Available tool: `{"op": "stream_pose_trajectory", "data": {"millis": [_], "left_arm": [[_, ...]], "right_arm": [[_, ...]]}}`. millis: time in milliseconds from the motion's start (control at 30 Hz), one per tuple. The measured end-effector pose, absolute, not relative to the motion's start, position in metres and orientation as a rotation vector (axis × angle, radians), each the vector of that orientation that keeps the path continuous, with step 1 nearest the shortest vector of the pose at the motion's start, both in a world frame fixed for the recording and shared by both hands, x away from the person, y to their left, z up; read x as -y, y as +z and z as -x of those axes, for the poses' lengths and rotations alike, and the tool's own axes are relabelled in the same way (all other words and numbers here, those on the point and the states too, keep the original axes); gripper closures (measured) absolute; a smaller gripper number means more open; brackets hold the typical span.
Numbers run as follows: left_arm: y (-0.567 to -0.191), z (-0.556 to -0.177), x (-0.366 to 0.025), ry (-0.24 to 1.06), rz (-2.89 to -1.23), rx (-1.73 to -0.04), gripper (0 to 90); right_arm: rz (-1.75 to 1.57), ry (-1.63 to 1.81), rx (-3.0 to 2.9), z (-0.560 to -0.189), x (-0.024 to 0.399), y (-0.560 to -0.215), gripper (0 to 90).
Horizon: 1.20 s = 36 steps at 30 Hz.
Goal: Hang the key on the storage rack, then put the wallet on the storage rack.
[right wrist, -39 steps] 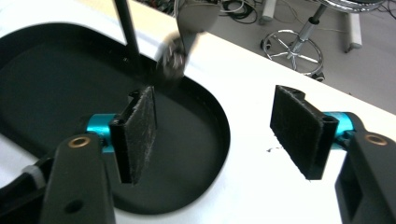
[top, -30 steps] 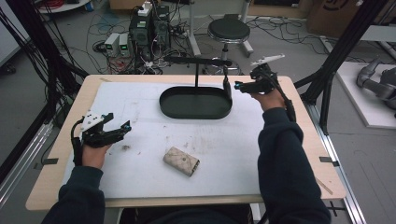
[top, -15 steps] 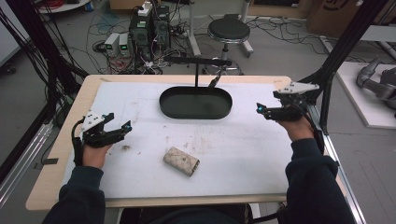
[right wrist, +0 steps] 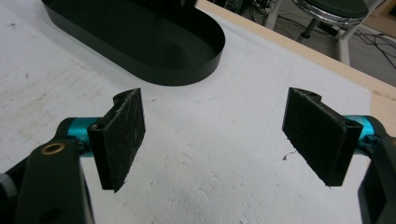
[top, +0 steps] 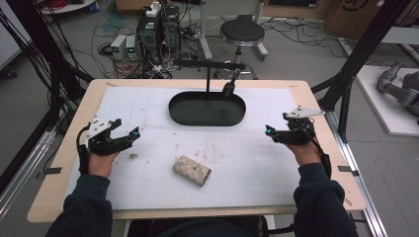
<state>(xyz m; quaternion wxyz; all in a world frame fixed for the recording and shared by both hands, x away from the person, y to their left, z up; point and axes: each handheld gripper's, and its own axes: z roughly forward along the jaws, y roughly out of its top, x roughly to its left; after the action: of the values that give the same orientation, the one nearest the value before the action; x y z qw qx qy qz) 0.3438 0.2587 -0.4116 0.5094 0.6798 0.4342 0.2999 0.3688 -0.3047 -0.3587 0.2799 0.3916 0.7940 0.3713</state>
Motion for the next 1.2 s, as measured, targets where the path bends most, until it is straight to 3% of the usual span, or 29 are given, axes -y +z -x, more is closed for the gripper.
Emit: {"op": "stream_pose_trajectory", "data": {"millis": [767,1200], "left_arm": [[-0.412,-0.345,-0.258,0.721,-1.639,-1.041,23.2],[-0.411,-0.342,-0.256,0.735,-1.652,-1.039,23.1]], "right_arm": [[-1.009,1.060,-2.169,-0.353,0.286,-0.386,21.7],[-0.884,1.178,-2.342,-0.343,0.222,-0.400,21.5]]}}
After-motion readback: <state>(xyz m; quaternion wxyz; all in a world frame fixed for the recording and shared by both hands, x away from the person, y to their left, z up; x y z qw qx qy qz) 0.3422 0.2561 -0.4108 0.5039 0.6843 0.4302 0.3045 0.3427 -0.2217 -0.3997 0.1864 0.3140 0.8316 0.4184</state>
